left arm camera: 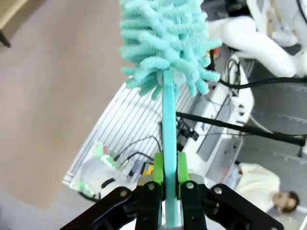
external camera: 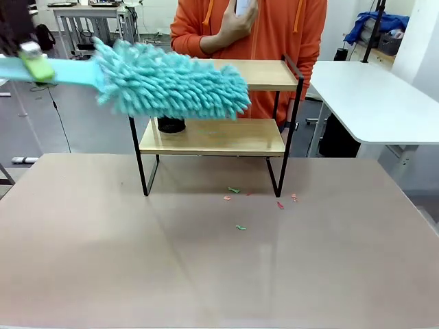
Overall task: Clean the shelf.
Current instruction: Clean the remaining tier of the Shelf with the Duster once objects are removed, then hand the Duster back to the human.
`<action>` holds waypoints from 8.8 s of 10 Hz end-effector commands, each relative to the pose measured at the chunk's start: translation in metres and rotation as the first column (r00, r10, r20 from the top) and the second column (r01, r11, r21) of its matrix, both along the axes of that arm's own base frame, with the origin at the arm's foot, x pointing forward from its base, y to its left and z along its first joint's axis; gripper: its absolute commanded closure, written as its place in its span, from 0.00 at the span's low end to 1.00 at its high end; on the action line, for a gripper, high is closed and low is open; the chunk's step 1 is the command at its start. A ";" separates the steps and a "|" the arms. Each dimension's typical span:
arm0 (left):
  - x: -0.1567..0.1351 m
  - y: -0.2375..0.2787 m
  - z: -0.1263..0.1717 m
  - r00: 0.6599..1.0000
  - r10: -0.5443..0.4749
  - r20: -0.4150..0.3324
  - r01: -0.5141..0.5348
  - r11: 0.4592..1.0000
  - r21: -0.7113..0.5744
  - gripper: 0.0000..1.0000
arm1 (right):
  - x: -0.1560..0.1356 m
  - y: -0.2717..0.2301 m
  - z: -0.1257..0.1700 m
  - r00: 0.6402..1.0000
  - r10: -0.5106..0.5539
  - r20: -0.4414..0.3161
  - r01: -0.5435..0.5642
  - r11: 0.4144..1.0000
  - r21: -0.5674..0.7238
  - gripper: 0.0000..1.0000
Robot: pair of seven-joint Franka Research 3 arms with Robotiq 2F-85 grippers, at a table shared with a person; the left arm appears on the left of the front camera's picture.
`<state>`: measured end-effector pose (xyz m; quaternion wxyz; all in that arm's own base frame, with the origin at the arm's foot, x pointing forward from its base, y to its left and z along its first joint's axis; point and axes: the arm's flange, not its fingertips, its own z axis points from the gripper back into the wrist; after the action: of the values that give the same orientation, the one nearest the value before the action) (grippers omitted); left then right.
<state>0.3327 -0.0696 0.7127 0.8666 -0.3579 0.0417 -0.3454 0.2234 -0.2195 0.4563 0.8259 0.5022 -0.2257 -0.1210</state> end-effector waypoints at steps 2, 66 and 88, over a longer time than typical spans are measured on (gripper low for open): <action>-0.058 0.145 0.017 0.899 0.428 0.089 -0.395 0.883 -0.255 1.00 | 0.001 0.003 0.000 0.999 0.003 0.035 -0.004 1.000 0.004 0.00; -0.009 -0.082 -0.063 0.792 -0.599 -0.118 0.568 0.794 -0.218 0.88 | 0.062 0.437 0.116 0.326 0.943 0.072 -0.944 0.329 -0.039 1.00; 0.068 0.151 -0.116 0.724 0.663 -0.191 -0.557 0.399 -0.728 0.00 | 0.049 0.145 0.179 0.875 0.064 0.480 -0.277 0.879 0.389 1.00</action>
<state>0.3943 0.1102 0.5986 0.7238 -0.6299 -0.2816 0.0095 0.2620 -0.0699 0.6539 0.6875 0.6743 -0.2452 0.1122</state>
